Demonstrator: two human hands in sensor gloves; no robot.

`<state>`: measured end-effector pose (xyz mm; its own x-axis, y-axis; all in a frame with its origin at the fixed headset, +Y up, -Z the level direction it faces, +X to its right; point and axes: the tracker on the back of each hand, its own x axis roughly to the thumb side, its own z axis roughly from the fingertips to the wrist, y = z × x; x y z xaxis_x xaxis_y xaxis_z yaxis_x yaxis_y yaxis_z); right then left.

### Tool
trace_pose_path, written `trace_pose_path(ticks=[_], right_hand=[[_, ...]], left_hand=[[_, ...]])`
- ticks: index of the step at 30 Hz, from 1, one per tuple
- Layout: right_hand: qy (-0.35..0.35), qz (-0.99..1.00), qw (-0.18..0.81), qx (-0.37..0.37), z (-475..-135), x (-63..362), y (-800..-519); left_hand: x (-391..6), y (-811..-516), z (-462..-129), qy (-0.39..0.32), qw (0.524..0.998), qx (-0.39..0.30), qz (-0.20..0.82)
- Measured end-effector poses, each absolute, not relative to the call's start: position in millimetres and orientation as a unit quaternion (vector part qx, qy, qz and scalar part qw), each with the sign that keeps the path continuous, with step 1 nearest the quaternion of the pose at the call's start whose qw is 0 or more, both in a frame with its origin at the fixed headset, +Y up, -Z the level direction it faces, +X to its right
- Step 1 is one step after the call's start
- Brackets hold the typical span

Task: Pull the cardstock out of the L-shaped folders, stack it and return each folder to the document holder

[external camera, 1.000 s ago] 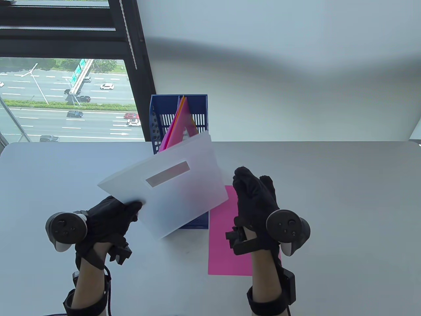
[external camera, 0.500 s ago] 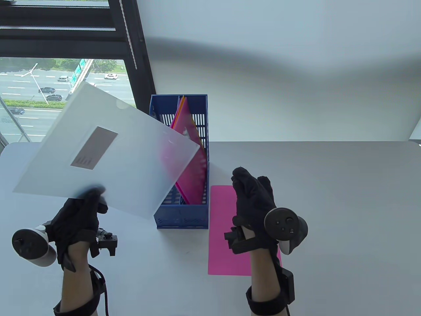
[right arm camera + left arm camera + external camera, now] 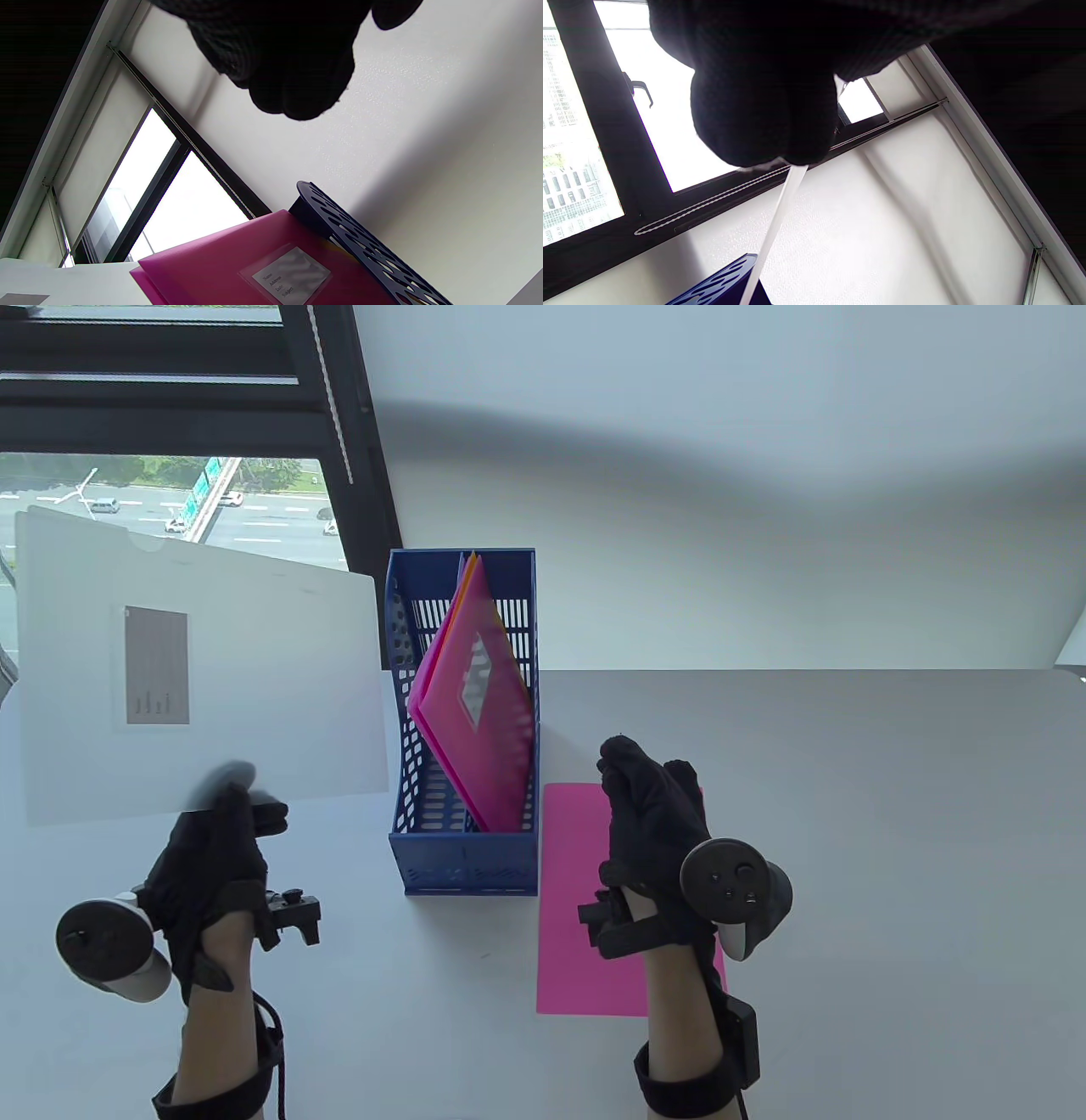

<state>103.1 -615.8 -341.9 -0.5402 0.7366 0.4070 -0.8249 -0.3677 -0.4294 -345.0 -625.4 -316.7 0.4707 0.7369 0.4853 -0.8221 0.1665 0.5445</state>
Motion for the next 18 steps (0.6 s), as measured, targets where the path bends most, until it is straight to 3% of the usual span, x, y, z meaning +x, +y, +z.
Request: trace_pose_path(ticks=[18], right_hand=[[-0.278,0.838,0.463,0.082,-348,91,-622]], left_hand=[[-277,-667,-353,-0.063,0.893,0.275,0.351]])
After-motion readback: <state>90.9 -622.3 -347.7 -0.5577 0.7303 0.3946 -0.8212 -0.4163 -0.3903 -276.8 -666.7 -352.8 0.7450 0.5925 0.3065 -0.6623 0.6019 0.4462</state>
